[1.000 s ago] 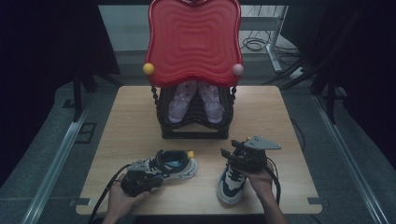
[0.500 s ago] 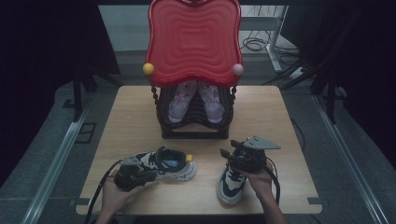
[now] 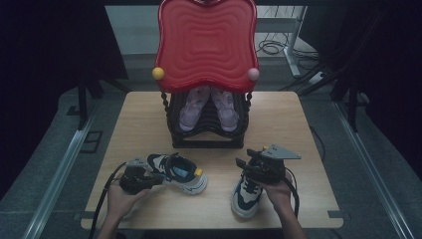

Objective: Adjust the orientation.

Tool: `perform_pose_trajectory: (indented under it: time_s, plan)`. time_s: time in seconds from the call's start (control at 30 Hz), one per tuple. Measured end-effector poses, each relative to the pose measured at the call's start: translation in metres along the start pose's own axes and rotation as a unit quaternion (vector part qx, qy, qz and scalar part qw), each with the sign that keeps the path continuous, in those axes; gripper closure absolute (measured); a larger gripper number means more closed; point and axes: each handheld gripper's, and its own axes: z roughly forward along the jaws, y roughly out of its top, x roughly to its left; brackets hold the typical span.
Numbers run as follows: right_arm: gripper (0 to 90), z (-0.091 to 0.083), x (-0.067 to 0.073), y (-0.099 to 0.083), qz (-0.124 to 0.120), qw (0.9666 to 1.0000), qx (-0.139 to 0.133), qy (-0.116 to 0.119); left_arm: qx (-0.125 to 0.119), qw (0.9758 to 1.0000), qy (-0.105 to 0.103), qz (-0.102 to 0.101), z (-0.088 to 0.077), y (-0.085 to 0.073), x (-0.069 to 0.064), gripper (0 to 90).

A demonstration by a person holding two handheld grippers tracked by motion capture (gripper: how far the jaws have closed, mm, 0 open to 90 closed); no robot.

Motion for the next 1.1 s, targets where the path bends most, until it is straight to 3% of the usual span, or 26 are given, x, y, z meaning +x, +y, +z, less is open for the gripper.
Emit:
perform_pose_trajectory:
  time_s: [0.5,0.7,0.87,1.1]
  plan:
    - [42.6,-0.002,0.0,0.001,-0.001,1.0,-0.004,-0.001,-0.02,0.9997,0.01,-0.01,-0.002,0.004,0.006,89.2]
    - [42.6,-0.002,0.0,0.001,0.001,1.0,-0.004,-0.002,-0.044,0.9989,0.01,-0.008,-0.021,0.007,0.005,86.6]
    - [42.6,-0.002,0.0,0.001,0.0,1.0,-0.004,-0.002,-0.081,0.9963,0.026,-0.009,-0.043,0.019,0.005,81.4]
    - [42.7,0.002,0.004,0.0,-0.001,1.0,0.003,0.0,-0.092,0.9957,0.012,0.011,-0.048,0.042,-0.002,66.4]
